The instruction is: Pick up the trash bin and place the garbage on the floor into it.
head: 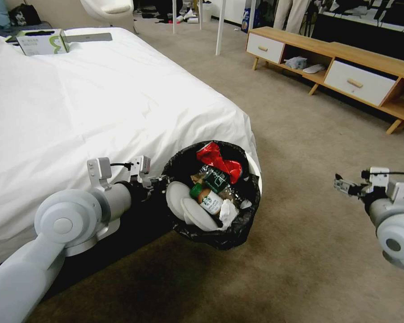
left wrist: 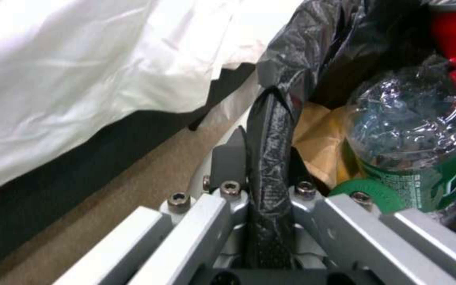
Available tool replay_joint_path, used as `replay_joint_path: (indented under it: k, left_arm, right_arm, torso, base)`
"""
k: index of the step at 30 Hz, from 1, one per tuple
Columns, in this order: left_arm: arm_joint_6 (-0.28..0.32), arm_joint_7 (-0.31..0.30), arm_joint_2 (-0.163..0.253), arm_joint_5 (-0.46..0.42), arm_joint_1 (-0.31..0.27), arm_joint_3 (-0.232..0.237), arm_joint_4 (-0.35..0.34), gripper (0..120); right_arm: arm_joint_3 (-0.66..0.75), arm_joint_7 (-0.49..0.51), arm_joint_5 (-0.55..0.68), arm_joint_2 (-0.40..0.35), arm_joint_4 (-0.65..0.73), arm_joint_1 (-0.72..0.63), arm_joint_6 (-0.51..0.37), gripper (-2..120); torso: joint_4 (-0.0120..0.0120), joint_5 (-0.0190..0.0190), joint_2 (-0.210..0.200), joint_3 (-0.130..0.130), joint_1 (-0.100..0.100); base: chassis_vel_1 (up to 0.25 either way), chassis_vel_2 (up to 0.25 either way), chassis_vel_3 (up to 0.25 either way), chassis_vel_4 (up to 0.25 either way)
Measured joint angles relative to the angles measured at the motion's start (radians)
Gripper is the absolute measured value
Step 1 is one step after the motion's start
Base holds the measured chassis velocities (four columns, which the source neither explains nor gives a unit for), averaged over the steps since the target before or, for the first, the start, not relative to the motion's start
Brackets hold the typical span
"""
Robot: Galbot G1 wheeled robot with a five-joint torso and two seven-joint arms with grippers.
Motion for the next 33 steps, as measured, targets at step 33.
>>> replay_joint_path:
  k: [33]
  left_arm:
    - [0.000, 0.008, -0.010, 0.020, 0.021, 0.026, 0.017, 2]
  right_arm:
    - [-0.030, -0.068, -0.132, 0.152, -0.116, 0.057, 0.049, 100]
  torso:
    - [0.0000, -0.0002, 0.000, 0.000, 0.000]
  base:
    - [0.000, 0.000, 0.000, 0.000]
